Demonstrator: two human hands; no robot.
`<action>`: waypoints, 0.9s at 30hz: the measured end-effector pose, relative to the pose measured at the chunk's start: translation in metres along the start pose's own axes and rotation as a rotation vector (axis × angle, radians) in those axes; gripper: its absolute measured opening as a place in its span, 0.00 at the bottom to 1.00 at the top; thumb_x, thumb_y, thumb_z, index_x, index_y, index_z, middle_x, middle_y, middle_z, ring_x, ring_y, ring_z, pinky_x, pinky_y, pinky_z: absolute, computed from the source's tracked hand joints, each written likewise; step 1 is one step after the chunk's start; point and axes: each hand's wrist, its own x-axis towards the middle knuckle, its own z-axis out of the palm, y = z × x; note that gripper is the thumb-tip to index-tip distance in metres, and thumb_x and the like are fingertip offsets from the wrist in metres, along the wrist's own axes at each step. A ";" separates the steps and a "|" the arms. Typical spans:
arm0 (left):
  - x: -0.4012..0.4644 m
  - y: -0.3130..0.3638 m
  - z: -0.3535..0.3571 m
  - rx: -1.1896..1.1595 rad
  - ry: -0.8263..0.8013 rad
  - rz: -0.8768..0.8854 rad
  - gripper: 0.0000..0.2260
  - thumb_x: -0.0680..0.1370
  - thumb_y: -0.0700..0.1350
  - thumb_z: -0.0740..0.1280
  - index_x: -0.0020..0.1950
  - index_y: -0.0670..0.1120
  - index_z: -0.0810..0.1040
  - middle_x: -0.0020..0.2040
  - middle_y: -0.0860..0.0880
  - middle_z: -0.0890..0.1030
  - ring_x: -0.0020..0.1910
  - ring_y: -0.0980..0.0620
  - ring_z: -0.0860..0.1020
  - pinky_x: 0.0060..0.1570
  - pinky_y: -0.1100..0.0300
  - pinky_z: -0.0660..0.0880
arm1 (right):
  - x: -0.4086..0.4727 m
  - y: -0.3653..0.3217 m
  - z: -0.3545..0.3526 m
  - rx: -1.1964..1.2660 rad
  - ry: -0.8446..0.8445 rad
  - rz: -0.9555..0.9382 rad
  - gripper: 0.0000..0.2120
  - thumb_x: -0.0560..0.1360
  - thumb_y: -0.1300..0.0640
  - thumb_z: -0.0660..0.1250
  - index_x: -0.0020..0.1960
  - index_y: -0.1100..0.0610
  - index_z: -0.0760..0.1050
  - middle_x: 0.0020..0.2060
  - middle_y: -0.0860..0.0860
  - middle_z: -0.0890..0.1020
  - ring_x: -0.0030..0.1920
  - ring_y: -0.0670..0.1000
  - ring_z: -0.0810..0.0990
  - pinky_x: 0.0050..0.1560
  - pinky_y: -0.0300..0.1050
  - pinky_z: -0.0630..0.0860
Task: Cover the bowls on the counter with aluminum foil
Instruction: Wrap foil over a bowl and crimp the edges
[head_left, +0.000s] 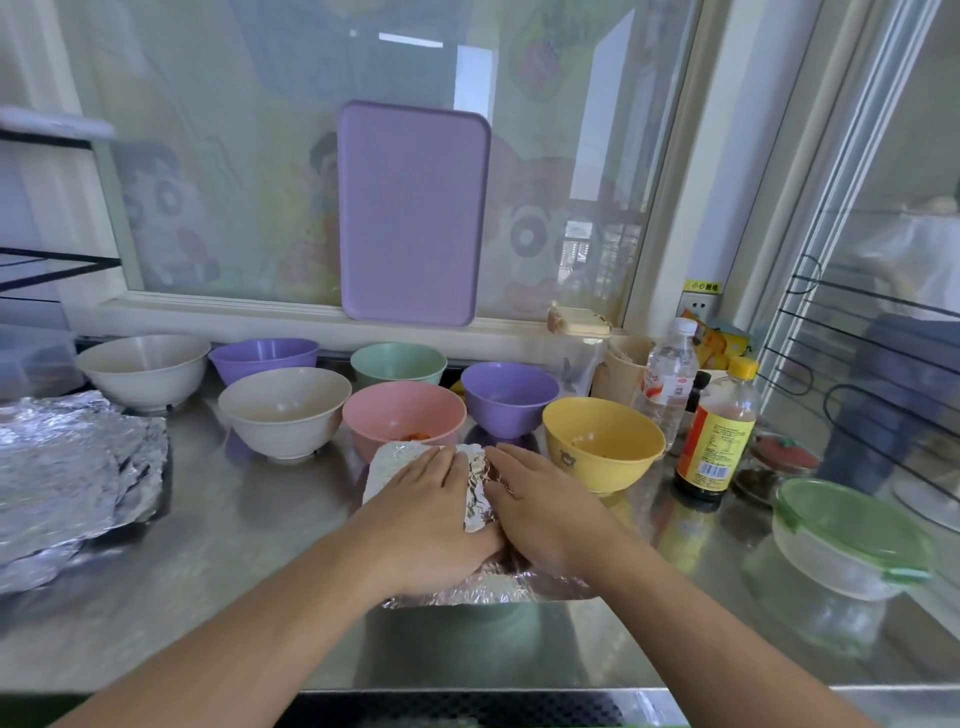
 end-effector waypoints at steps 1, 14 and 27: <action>-0.004 0.001 0.000 -0.008 0.014 0.001 0.40 0.80 0.68 0.57 0.84 0.46 0.53 0.84 0.47 0.55 0.83 0.50 0.52 0.81 0.53 0.53 | -0.003 -0.001 -0.001 0.020 -0.007 -0.004 0.23 0.88 0.51 0.55 0.82 0.53 0.64 0.81 0.50 0.66 0.80 0.52 0.63 0.78 0.46 0.60; -0.009 -0.001 0.010 0.187 0.242 0.098 0.31 0.79 0.50 0.41 0.73 0.41 0.72 0.70 0.44 0.76 0.68 0.44 0.75 0.67 0.50 0.72 | 0.000 -0.003 0.009 -0.137 0.037 -0.146 0.21 0.84 0.52 0.49 0.71 0.54 0.73 0.69 0.49 0.77 0.71 0.51 0.73 0.71 0.51 0.69; -0.019 -0.004 0.017 0.107 0.228 0.041 0.46 0.72 0.62 0.30 0.85 0.41 0.50 0.85 0.45 0.55 0.83 0.50 0.54 0.81 0.55 0.52 | -0.006 -0.001 0.011 -0.346 -0.161 -0.111 0.27 0.82 0.52 0.46 0.61 0.66 0.78 0.68 0.66 0.76 0.70 0.69 0.74 0.67 0.66 0.74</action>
